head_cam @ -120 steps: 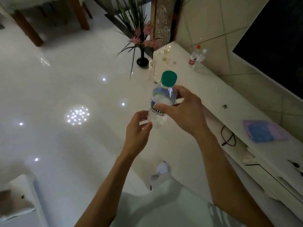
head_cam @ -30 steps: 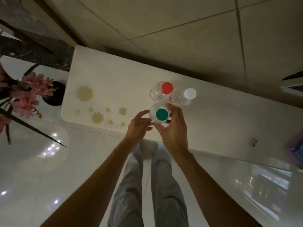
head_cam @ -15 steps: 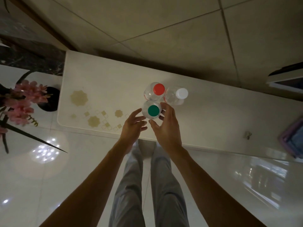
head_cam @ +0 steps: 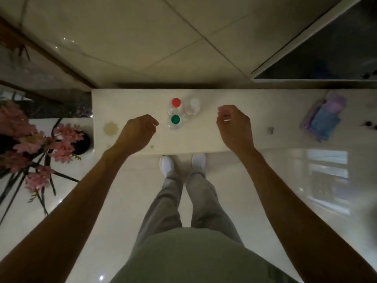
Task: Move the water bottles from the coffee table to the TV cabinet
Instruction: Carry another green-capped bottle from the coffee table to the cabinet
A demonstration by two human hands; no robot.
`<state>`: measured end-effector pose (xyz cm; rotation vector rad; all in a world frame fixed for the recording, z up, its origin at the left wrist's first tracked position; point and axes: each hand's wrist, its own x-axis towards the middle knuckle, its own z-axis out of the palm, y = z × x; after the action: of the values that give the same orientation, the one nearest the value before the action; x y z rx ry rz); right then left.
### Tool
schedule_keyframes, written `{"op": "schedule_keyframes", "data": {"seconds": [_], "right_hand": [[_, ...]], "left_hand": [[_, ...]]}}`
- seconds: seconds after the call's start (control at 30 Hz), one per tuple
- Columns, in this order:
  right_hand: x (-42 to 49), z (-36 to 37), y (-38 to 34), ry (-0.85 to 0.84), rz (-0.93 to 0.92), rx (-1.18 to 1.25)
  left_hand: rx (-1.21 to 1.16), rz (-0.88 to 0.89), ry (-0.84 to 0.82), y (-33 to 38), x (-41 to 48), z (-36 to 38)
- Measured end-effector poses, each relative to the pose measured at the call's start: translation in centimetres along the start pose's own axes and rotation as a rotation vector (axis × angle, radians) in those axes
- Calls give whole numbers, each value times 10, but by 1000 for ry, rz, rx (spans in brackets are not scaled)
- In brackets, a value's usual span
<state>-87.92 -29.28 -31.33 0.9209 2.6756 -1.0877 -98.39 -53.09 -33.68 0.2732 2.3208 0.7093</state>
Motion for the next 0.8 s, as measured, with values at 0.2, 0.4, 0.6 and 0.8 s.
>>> {"op": "schedule_keyframes", "data": {"seconds": [0.2,0.4,0.6,0.8], "right_hand": [[-67,-65,5,108,88,27],[-146,-101,41,193,198,44],[-246,-133,99,367,313,65],[-388,-161,175,546,470,53]], "left_hand": [[405,311,-104,59,-37,-23],[556,651,-237,150,-84,9],[649,921,-332,229,-156,85],[694,1106,-412,272,-261,181]]}}
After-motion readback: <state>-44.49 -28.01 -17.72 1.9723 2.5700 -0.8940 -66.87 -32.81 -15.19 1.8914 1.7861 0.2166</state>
